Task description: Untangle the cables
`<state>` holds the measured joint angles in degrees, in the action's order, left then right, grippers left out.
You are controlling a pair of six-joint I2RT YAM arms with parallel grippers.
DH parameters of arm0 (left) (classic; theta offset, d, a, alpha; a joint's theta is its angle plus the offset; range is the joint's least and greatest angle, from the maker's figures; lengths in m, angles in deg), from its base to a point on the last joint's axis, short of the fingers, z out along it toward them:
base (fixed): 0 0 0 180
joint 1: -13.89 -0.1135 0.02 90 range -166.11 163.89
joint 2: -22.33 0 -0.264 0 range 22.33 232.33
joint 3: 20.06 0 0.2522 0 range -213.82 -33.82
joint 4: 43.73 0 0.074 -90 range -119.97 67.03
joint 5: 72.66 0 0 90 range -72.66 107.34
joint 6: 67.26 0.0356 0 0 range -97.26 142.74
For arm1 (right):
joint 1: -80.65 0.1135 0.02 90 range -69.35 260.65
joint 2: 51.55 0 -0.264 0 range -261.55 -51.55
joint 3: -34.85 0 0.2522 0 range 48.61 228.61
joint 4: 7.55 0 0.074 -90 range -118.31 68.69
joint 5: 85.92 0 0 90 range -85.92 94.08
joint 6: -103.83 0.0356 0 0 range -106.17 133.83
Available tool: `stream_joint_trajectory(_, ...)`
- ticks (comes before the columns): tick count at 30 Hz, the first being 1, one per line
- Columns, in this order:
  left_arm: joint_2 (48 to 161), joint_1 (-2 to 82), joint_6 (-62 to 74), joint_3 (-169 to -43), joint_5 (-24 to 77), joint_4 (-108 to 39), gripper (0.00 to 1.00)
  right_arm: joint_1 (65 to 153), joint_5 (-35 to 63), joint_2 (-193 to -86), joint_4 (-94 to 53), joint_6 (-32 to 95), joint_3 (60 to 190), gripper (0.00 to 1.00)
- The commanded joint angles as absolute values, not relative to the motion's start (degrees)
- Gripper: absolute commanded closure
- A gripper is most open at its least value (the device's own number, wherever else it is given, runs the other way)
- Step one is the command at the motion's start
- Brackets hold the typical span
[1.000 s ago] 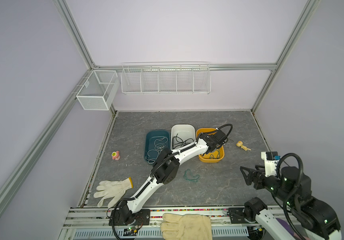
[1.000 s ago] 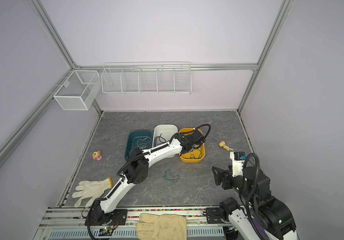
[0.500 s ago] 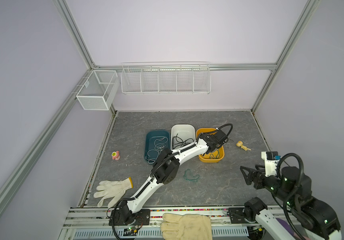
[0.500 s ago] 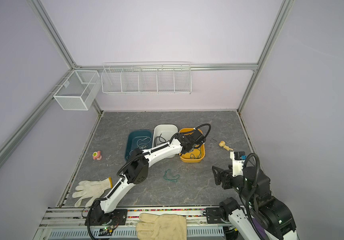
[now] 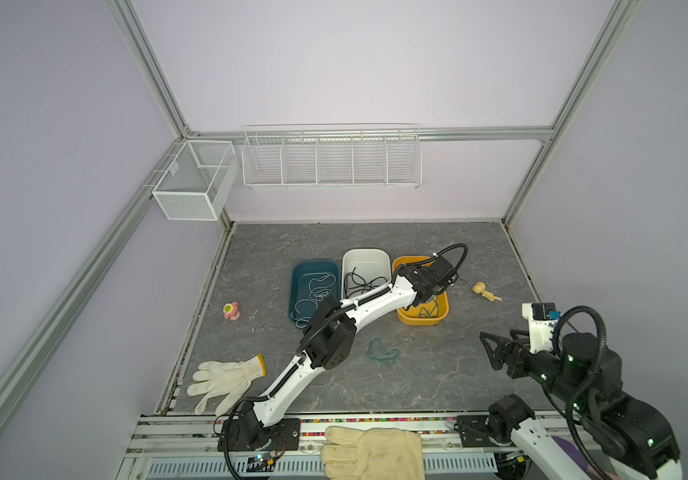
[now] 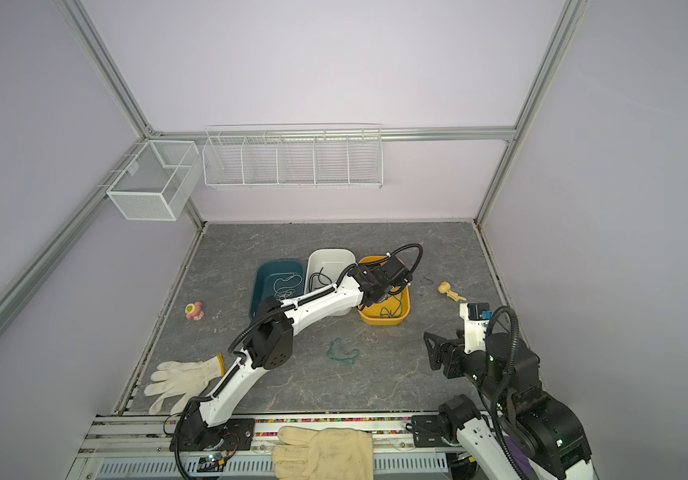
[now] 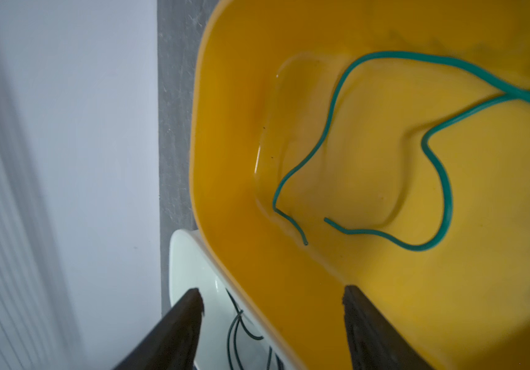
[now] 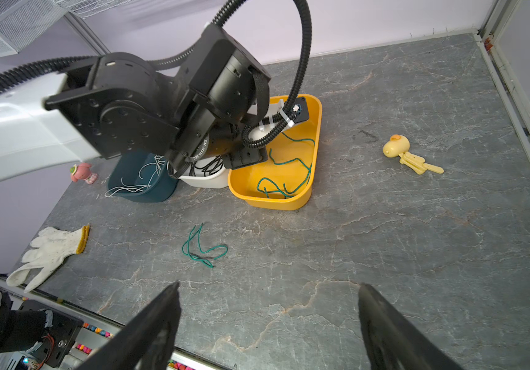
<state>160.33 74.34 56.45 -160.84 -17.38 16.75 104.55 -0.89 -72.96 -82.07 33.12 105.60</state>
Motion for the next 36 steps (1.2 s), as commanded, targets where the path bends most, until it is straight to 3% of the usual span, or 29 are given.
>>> stream_joint_trajectory(1,154.57,74.66,57.9,-160.02,-17.92,14.17,0.01,104.95,-2.07,-71.86,-81.13,33.25,104.95,0.12)
stream_joint_trajectory(9,144.72,74.71,60.65,-154.52,-17.61,9.12,0.01,105.08,-1.7,-72.1,-81.2,33.21,105.04,0.12)
stream_joint_trajectory(18,125.0,74.41,56.88,-137.21,-14.63,-1.39,0.01,105.19,0.47,-75.06,-81.34,32.29,105.61,0.12)
stream_joint_trajectory(30,97.03,69.27,37.78,-109.7,-8.87,-4.38,0.01,106.08,10.83,-89.43,-79.29,33.84,107.73,0.12)
stream_joint_trajectory(36,81.93,68.91,26.99,-97.71,-11.84,-3.19,0.01,114.84,7.47,-96.62,-76.6,34.95,107.5,0.12)
